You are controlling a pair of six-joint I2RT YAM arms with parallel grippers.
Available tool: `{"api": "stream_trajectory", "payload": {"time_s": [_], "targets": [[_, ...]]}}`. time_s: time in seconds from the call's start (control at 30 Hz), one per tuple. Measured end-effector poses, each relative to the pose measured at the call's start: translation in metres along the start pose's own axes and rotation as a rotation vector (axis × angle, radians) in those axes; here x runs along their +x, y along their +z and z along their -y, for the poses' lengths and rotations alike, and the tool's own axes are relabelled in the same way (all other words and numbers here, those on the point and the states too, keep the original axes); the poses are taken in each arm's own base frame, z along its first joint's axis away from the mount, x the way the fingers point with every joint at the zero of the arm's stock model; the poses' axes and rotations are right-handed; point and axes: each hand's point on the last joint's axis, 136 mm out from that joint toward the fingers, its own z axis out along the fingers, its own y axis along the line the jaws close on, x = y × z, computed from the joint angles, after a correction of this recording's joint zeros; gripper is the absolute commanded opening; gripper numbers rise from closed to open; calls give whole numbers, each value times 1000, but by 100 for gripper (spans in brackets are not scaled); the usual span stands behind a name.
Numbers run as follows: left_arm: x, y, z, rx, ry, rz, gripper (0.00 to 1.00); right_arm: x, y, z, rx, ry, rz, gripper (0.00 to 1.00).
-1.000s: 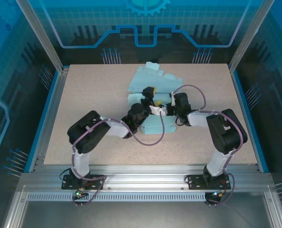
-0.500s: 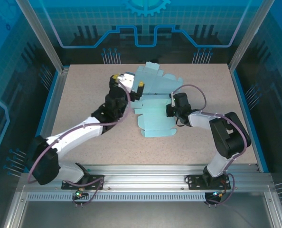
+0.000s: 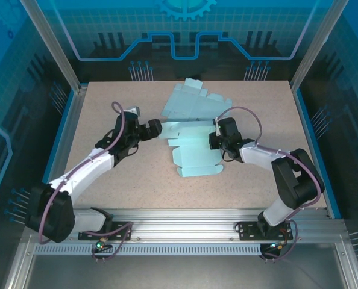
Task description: Fold the paper box
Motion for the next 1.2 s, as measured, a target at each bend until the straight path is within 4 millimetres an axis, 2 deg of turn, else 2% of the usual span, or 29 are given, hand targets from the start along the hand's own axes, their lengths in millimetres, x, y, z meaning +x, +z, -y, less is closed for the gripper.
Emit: {"api": "stream_trajectory", "payload": {"time_s": [0.27,0.6,0.9,1.2], "targets": [[28,22,9,73,-62,-128,99,6,-4,-12,0,-16,-14,13],[59,50,-2,53,-75,-233,99,9,-5,-15,8,-28,-18,13],[53,56,17,146,-103,-216,99,10,-6,-22,1,-33,-16,14],[65,70,23,158,-148,-232,99,18,-1,-15,62,-11,-39,11]]}}
